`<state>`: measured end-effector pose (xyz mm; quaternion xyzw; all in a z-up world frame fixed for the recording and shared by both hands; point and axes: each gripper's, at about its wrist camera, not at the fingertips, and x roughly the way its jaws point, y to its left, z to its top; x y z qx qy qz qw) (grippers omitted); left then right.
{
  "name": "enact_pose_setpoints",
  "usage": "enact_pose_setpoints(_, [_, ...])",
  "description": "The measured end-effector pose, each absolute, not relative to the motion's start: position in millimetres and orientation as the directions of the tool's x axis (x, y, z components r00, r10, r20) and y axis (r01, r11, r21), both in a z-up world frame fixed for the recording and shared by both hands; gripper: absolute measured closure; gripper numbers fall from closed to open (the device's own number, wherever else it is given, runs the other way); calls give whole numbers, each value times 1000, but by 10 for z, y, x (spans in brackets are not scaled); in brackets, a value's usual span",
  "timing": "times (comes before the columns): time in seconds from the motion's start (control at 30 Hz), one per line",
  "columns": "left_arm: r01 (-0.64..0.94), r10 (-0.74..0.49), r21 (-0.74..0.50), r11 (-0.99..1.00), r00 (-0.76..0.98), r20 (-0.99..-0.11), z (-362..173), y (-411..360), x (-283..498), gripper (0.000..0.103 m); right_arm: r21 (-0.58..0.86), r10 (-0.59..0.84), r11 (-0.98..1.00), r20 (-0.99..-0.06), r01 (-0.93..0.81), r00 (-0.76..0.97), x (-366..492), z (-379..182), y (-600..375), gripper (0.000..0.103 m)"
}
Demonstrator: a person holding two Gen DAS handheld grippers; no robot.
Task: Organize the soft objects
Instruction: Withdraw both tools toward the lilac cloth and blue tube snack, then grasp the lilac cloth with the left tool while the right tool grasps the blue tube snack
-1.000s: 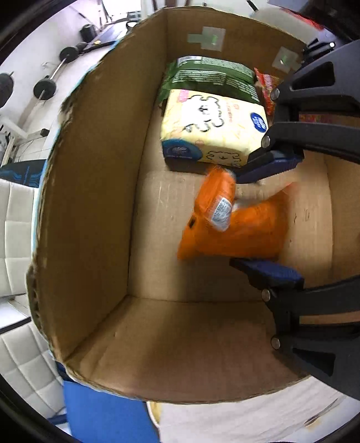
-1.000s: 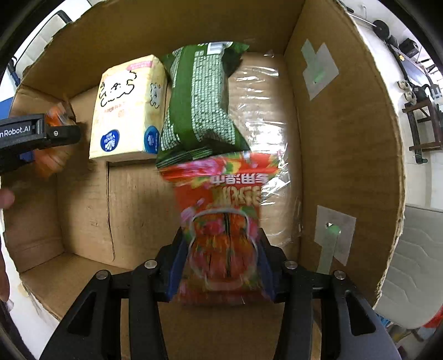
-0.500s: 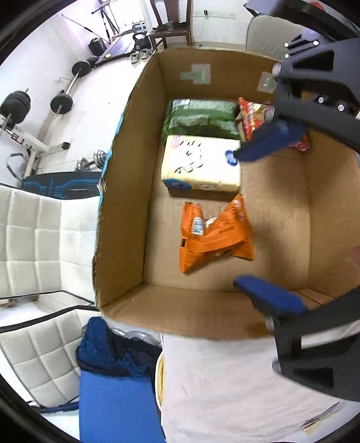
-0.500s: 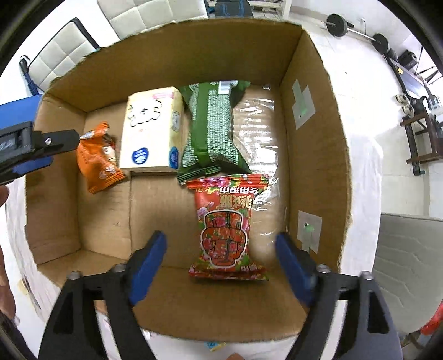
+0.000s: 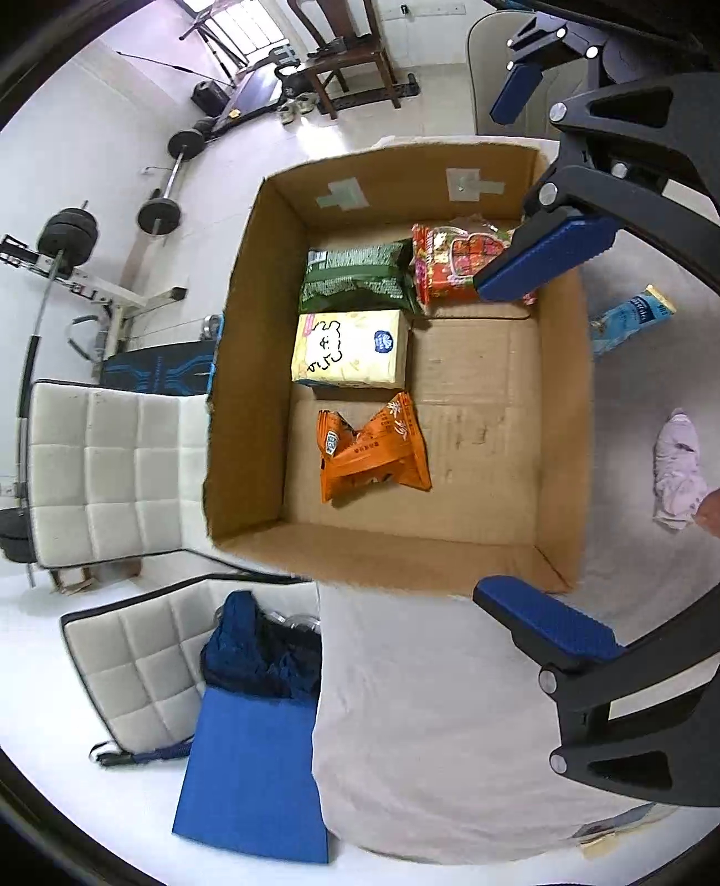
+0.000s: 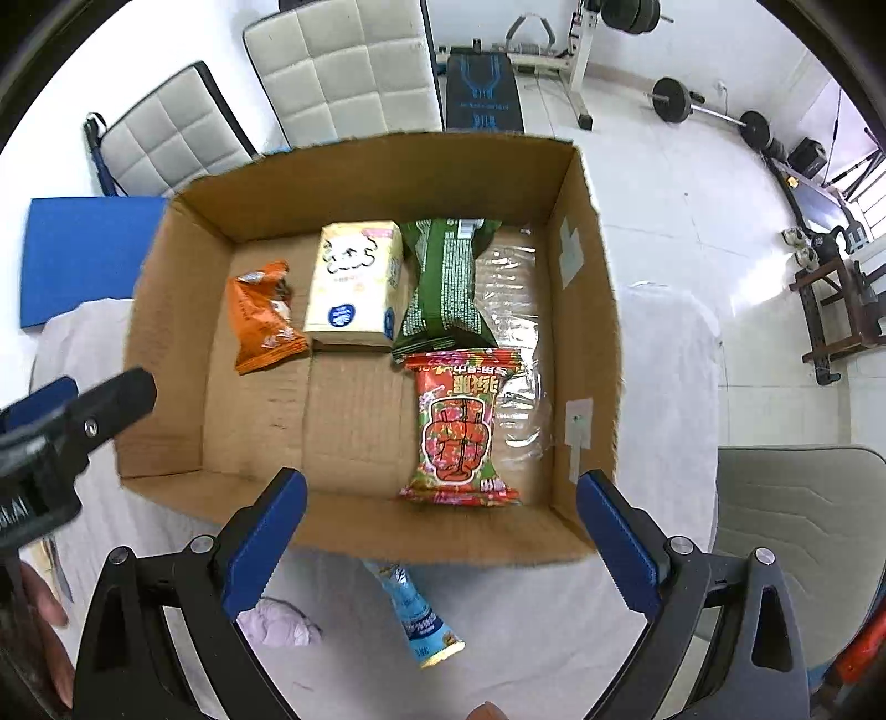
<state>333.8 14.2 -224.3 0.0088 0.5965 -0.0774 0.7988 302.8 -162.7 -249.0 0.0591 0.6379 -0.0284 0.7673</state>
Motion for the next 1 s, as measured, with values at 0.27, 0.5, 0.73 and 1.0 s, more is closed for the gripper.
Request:
enact_pose_setpoints(0.27, [116, -106, -67, 991, 382, -918, -1817, 177, 2835, 1, 49, 21, 994, -962, 96, 273, 2632, -2041, -1571, 3])
enact_pose_setpoints(0.5, [77, -81, -54, 996, 403, -912, -1754, 304, 2542, 1, 76, 51, 994, -949, 72, 310, 2355, -1837, -1519, 3])
enact_pose_setpoints(0.73, [2, -41, -42, 999, 254, -966, -2434, 571, 2239, 1, 93, 82, 994, -982, 57, 169, 2102, -2464, -1450, 3])
enact_pose_setpoints(1.0, [-53, -9, -10, 999, 22, -1000, -3494, 716, 1963, 1, 104, 105, 993, -994, 56, -13, 2002, -3511, -1274, 5])
